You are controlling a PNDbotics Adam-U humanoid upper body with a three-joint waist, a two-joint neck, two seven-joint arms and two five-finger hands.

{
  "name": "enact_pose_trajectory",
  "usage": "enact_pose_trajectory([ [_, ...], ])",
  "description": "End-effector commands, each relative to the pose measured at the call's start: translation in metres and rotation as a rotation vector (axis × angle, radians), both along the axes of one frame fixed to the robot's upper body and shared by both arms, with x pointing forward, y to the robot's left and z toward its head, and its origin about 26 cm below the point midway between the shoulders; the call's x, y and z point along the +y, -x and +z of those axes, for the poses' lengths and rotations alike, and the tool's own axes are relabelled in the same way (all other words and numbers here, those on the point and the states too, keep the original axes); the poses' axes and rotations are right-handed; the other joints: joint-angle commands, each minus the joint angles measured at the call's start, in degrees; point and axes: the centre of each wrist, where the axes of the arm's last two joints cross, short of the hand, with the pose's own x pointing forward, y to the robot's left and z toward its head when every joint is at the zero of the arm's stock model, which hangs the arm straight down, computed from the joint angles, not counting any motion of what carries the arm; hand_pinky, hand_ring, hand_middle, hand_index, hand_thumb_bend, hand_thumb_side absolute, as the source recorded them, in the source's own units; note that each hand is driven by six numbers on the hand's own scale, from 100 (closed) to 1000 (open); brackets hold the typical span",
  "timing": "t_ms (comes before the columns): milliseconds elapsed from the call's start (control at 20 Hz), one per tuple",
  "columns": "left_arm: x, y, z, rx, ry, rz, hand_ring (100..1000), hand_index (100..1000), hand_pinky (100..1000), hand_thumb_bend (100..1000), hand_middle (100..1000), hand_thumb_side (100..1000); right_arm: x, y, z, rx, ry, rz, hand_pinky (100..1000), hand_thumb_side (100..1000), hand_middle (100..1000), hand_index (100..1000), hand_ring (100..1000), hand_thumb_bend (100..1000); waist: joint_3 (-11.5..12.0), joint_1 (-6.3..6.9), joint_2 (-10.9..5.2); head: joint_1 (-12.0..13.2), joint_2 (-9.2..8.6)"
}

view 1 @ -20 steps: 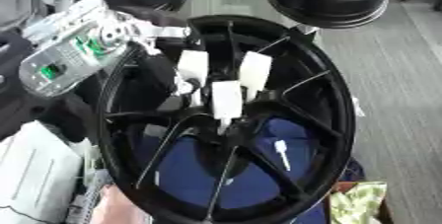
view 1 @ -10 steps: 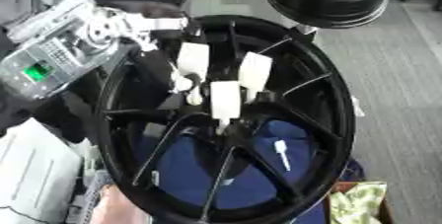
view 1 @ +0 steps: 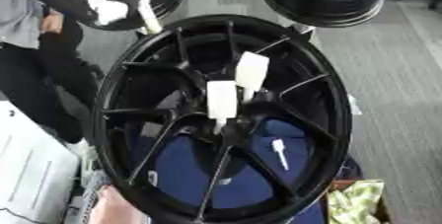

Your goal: Pull the pin out of the wheel hub.

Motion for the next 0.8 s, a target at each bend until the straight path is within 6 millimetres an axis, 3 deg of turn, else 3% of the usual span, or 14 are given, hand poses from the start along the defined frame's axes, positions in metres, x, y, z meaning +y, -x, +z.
enact_pose_trajectory([
  [50, 0.029, 0.018, 0.017, -0.096, 0.014, 0.091, 524, 532, 562, 100, 464, 100, -0.005, 0.007, 0.012, -0.042, 0.027, -0.021, 893, 524, 775, 833, 738, 100, 0.10, 0.45, -0.55, -0.51, -0.10],
  [400, 0.092, 0.017, -0.008, -0.096, 0.092, 0.347, 522, 536, 555, 100, 463, 100, -0.009, 0.006, 0.011, -0.045, 0.019, -0.039, 893, 524, 774, 833, 737, 100, 0.33, 0.39, 0.06, -1.28, -0.64],
  [800, 0.149, 0.005, -0.042, -0.069, 0.179, 0.565, 527, 550, 553, 100, 471, 100, -0.013, 0.006, 0.011, -0.053, 0.008, -0.054, 893, 524, 773, 832, 737, 100, 0.68, 0.19, 0.16, -1.85, -1.05],
])
